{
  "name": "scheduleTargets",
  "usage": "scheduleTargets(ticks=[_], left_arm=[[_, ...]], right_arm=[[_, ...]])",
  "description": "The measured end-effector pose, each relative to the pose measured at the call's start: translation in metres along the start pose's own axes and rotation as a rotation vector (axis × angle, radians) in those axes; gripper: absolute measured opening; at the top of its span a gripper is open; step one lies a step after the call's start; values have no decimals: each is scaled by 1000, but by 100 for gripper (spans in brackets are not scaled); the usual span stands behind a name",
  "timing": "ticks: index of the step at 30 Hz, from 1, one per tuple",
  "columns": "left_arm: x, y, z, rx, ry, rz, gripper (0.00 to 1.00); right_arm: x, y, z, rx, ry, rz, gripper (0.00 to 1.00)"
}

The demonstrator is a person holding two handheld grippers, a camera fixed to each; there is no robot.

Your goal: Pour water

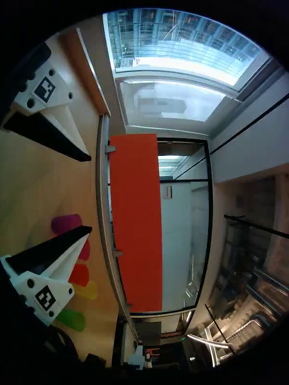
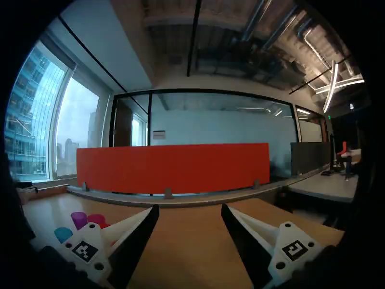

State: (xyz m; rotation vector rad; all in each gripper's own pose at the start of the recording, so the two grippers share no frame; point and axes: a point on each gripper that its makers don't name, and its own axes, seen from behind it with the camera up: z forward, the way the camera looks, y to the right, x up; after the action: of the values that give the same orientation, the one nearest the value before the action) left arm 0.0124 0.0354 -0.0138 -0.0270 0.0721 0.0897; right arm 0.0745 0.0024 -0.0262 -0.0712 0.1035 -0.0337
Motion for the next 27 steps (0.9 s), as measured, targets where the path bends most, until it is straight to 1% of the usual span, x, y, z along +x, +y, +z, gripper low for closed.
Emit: scheduleTargets(ticks=[3, 6, 12, 15, 21, 27], left_arm=[[-6, -1, 0, -4, 5, -4, 99], [-15, -5, 0, -5, 2, -16, 100], [-29, -15, 3, 4, 3, -67, 100], [-35, -19, 5, 0, 5, -82, 100], [-45, -27, 6, 7, 5, -74, 100], [-50, -28, 8, 6, -2, -57, 99]], right_arm=[[1, 1, -1, -6, 0, -5, 100], [2, 2, -5, -14, 1, -9, 100], [1, -1, -12, -21, 2, 3, 100], [-1, -4, -14, -14, -1, 11, 100], [0, -2, -14, -28, -3, 13, 100], [2, -3, -13, -29, 0, 9, 100]])
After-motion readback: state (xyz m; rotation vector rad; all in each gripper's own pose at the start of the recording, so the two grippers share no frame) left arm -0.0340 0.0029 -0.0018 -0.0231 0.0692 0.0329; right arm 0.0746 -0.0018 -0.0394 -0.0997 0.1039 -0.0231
